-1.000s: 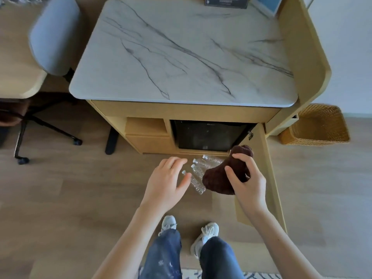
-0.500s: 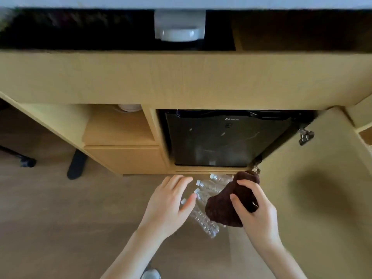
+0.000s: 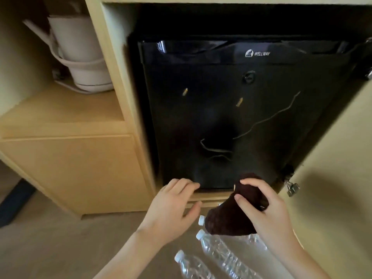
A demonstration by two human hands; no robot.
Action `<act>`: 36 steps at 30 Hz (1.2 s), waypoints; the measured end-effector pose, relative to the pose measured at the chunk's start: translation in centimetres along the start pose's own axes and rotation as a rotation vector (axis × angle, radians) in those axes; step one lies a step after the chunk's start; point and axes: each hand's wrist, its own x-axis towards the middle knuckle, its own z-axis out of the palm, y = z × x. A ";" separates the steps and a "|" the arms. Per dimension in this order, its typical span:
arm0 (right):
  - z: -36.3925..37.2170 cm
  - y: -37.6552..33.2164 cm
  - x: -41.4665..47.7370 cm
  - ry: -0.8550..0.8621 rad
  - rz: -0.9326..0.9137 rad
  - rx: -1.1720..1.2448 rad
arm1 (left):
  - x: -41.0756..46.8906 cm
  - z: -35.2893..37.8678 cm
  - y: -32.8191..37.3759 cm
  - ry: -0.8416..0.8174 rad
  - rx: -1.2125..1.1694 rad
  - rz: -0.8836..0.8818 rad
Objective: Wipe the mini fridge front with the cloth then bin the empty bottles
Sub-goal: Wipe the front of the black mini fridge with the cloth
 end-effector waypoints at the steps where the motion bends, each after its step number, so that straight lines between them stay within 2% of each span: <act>1: -0.1 -0.5 0.2 0.004 -0.024 -0.001 | 0.5 -0.5 0.1 0.009 0.006 0.013; 8: -2.0 -6.3 2.2 0.063 -0.123 -0.005 | 4.4 -6.7 2.3 0.147 0.023 0.098; 12: -2.8 -9.9 4.0 0.126 -0.231 0.063 | 6.7 -10.6 1.9 0.357 0.051 0.166; 16: -2.9 -13.6 5.9 0.203 -0.400 0.067 | 8.4 -13.4 0.4 0.634 0.022 0.188; 19: -2.7 -16.2 7.3 0.253 -0.532 0.086 | 10.1 -14.5 -0.7 0.751 0.021 0.186; 25: 0.1 -17.5 10.8 0.260 -0.719 0.037 | 13.1 -15.4 -1.7 0.730 0.132 0.169; 28: 2.0 -16.2 12.4 0.388 -0.819 -0.019 | 14.1 -14.9 -1.9 0.725 0.156 0.188; 32: 3.8 -15.3 13.6 0.527 -0.840 0.104 | 14.6 -14.6 -2.5 0.811 0.112 0.239; 36: 4.4 -14.4 14.6 0.638 -0.886 0.032 | 14.5 -14.5 -3.1 0.831 0.137 0.307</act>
